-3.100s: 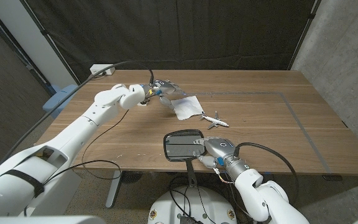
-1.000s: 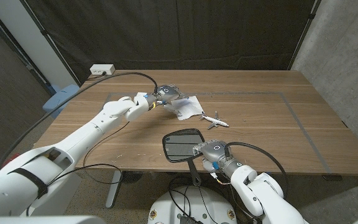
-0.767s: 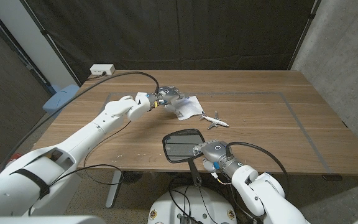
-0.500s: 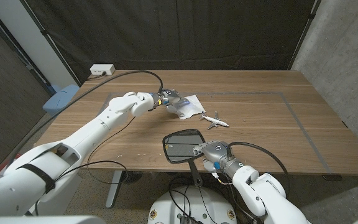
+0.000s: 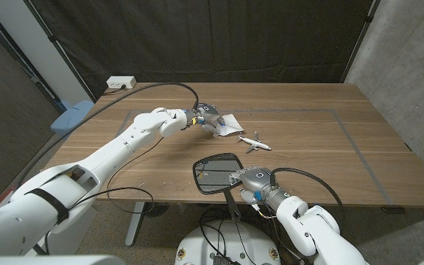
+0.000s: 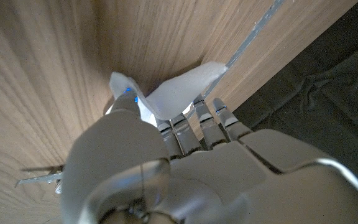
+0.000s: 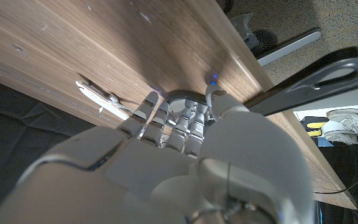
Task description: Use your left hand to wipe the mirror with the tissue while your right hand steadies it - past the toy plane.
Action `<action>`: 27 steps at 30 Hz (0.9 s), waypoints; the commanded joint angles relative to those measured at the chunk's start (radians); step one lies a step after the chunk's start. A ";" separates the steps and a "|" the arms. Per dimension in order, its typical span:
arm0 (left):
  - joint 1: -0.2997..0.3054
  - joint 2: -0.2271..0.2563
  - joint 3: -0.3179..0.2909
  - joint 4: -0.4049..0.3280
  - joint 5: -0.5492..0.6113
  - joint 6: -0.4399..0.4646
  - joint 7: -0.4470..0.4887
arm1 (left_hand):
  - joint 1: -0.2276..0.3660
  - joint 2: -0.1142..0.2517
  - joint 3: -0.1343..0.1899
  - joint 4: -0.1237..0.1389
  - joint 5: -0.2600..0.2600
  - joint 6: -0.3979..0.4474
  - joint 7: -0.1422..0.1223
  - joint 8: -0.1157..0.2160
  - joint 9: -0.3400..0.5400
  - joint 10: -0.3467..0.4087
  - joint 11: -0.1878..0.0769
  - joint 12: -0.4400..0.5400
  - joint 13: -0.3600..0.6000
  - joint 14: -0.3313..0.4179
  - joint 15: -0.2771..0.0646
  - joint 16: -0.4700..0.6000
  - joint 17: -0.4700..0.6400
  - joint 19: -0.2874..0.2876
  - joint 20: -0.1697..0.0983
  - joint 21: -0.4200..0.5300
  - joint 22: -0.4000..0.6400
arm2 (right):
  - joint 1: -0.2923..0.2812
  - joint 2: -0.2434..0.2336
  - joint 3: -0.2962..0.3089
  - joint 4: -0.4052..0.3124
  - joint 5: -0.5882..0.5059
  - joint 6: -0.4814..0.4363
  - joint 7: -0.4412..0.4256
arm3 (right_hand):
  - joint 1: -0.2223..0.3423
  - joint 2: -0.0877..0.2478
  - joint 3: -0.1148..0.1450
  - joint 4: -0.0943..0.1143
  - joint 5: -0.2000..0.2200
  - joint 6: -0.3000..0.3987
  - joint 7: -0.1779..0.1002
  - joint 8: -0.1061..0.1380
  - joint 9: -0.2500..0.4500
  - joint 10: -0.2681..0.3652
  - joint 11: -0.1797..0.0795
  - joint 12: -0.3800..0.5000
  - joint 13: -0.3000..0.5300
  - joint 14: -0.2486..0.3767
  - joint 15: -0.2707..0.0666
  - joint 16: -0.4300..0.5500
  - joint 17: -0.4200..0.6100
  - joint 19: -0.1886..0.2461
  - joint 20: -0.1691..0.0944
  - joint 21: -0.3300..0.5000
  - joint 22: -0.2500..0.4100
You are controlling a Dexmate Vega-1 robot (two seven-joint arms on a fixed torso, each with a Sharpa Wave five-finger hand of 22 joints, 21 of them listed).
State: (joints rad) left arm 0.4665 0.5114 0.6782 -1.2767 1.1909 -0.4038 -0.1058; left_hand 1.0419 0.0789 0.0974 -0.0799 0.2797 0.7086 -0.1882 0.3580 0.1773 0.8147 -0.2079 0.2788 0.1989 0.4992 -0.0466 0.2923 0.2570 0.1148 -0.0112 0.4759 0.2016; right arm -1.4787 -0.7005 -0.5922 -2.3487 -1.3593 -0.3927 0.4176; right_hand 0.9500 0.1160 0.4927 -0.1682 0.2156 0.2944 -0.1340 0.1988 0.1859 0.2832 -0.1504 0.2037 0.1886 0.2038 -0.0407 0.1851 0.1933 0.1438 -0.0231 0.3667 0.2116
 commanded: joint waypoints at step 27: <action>0.101 0.079 -0.103 -0.020 -0.184 -0.197 0.431 | 0.228 0.064 0.172 -0.069 -0.098 0.376 0.092 0.115 0.009 0.338 0.011 0.108 0.071 0.298 -0.193 -0.004 0.036 0.114 -0.047 0.079 0.008 | 0.012 0.000 -0.025 0.004 -0.009 -0.018 0.014 | -0.007 -0.010 0.014 0.004 -0.006 0.000 -0.001 0.004 0.001 0.009 -0.005 0.006 0.005 0.001 -0.023 0.003 0.003 0.000 0.002 0.015 0.006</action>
State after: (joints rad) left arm 0.5289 0.5692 0.6453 -1.2429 1.1640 -0.4927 0.4214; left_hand 1.2623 0.1440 0.2589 -0.1520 0.1843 1.0708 -0.1030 0.4666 0.1842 1.1205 -0.1772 0.3788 0.2599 0.7932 -0.0892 0.2918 0.2905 0.2269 -0.0409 0.5477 0.2073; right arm -1.4635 -0.7034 -0.6078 -2.3451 -1.3523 -0.4102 0.4248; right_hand 0.9462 0.1122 0.4969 -0.1640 0.2109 0.2944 -0.1341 0.1984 0.1846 0.2870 -0.1542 0.2032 0.1882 0.2037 -0.0405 0.1849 0.1940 0.1439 -0.0231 0.3747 0.2115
